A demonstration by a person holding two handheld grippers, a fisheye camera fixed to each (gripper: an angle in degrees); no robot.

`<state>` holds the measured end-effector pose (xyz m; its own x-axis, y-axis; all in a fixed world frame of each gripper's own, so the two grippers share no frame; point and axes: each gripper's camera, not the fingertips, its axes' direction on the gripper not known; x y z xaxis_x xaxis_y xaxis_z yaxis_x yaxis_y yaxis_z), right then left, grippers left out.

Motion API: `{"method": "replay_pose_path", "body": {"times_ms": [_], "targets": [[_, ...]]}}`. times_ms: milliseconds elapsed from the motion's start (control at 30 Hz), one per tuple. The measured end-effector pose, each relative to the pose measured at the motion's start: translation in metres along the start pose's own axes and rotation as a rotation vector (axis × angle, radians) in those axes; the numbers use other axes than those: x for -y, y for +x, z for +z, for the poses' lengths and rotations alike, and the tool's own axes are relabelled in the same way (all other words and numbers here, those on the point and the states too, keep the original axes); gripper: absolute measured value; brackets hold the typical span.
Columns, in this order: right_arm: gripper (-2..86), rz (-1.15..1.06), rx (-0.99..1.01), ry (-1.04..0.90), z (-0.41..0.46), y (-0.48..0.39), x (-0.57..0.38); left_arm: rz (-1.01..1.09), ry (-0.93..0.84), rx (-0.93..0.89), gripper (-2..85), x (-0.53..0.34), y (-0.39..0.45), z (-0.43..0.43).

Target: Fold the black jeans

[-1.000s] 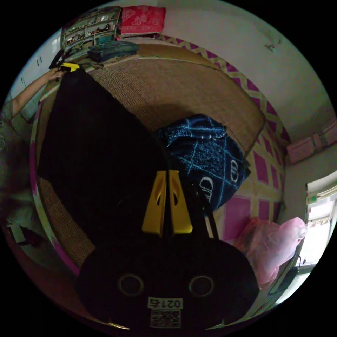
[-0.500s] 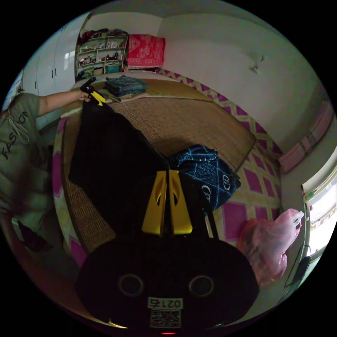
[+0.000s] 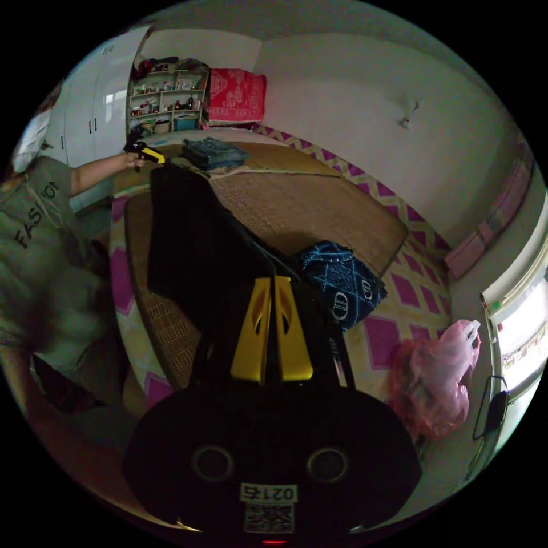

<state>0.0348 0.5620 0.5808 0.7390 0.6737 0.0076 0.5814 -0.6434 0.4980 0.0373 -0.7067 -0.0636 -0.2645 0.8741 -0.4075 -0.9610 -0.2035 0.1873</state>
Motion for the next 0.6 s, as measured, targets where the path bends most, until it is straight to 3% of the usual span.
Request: {"method": "replay_pose_path", "body": {"times_ms": [267,433,600], "targets": [[-0.9,0.028,0.058,0.113,-0.150,-0.124,-0.114,0.027,0.042,-0.108,-1.0,-0.088,0.098,-0.117],[-0.7,0.136,0.221,-0.035,-0.117,-0.169,-0.197,-0.078,-0.101,-0.207,-0.9,-0.152,0.138,-0.110],[0.0,0.255,0.261,-0.013,-0.088,-0.159,-0.222,-0.256,-0.014,-0.208,-0.8,-0.188,0.133,-0.121]]}}
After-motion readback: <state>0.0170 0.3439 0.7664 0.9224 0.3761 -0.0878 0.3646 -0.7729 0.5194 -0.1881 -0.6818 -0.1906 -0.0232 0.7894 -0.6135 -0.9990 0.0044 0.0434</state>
